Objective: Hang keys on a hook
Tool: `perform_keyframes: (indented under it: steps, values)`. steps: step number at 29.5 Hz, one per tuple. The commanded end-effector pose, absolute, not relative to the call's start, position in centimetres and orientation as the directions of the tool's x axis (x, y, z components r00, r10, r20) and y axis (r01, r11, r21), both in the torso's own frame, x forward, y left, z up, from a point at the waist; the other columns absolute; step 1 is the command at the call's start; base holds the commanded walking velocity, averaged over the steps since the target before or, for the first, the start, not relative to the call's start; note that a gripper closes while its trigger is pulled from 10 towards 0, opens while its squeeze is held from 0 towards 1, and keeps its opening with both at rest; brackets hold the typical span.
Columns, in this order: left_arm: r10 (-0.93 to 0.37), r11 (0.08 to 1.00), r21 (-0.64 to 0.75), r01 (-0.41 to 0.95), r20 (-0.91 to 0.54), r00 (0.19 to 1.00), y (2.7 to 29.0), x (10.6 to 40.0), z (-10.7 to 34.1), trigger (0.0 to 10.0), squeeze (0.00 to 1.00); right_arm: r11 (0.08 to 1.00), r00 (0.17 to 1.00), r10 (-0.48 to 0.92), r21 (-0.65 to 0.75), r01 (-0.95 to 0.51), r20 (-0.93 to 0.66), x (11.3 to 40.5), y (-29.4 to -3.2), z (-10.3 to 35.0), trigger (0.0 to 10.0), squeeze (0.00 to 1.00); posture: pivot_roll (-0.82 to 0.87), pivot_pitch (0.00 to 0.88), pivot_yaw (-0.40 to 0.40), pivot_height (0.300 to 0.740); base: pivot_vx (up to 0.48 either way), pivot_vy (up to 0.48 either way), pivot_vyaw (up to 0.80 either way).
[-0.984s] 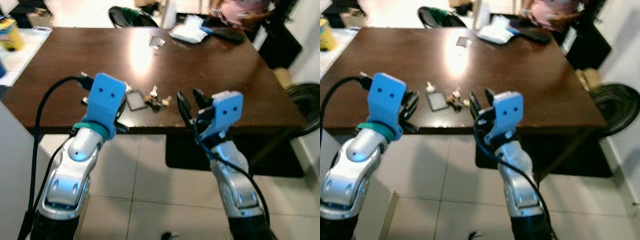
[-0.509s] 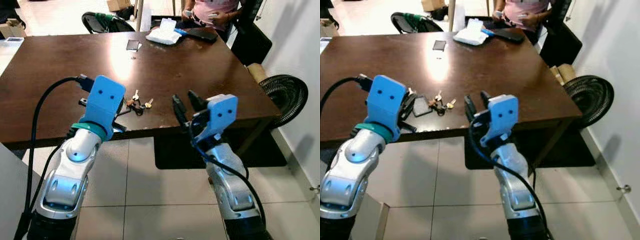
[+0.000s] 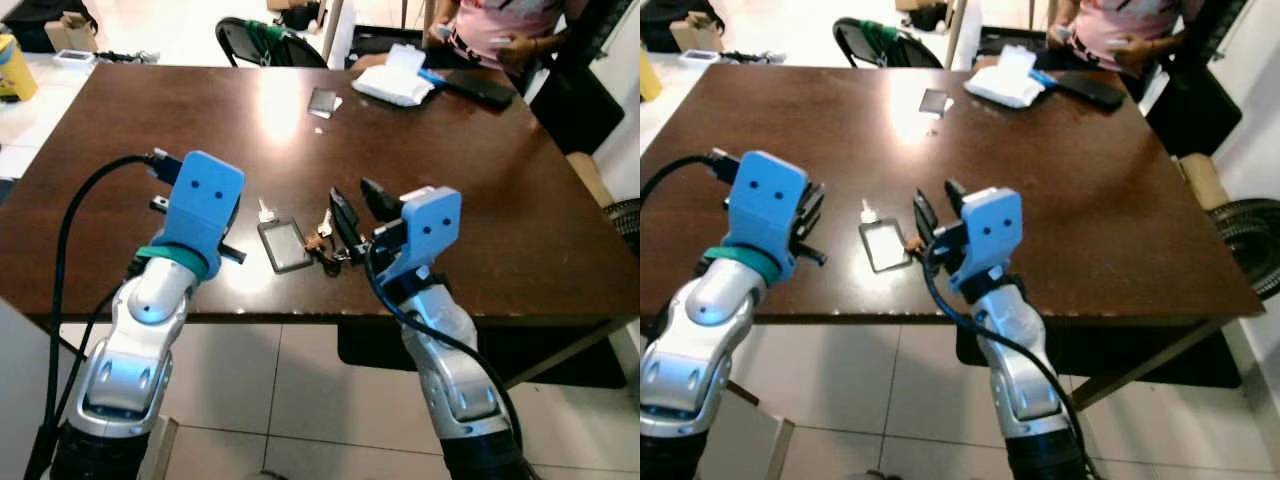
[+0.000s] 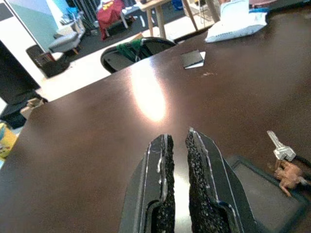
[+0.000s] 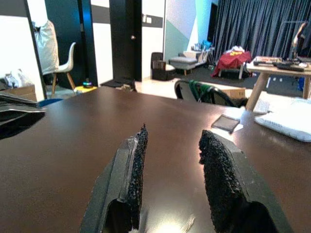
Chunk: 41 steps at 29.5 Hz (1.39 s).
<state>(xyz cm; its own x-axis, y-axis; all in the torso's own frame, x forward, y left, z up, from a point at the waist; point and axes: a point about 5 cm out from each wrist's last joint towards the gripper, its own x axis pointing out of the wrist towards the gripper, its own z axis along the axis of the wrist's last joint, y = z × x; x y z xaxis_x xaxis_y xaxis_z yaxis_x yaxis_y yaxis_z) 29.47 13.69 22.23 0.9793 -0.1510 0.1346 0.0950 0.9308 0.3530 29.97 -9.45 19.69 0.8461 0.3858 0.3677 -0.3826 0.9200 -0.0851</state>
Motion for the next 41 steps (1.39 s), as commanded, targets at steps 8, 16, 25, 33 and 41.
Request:
perform_keyframes:
  steps: [8,16,25,33,41]
  values:
    - [-0.157,0.928,0.359,0.102,0.129,0.979,13.6,29.5,22.0,10.0,0.00,0.924,0.855,0.377,-0.079,-0.374,0.356,30.0,-9.6,19.4,10.0,0.00,0.11,0.030,0.104,0.740,0.441,0.000,0.00]
    - [-0.312,0.887,0.359,0.293,-0.003,0.950,12.6,28.8,20.7,10.0,0.00,0.925,0.856,0.375,-0.078,-0.372,0.355,30.0,-9.7,19.3,10.0,0.00,0.11,0.030,0.105,0.740,0.193,0.000,0.00]
    - [-0.558,0.676,0.358,0.644,-0.321,0.765,11.9,25.9,17.5,10.0,0.00,0.938,0.867,0.345,-0.115,-0.326,0.359,30.6,-11.1,19.5,10.0,0.00,0.10,0.015,0.108,0.740,0.000,0.000,0.00]
    - [-0.549,0.671,0.314,0.672,-0.399,0.735,10.4,26.5,15.9,10.0,0.00,0.939,0.867,0.344,-0.132,-0.318,0.360,31.2,-11.4,19.5,10.0,0.00,0.12,0.000,0.115,0.740,0.000,0.000,0.00]
    - [-0.530,0.682,0.197,0.704,-0.531,0.662,8.1,27.3,13.0,10.0,0.66,0.934,0.849,0.358,-0.151,-0.324,0.388,32.7,-10.8,20.5,10.0,0.00,0.15,0.000,0.122,0.740,0.000,0.000,0.00]
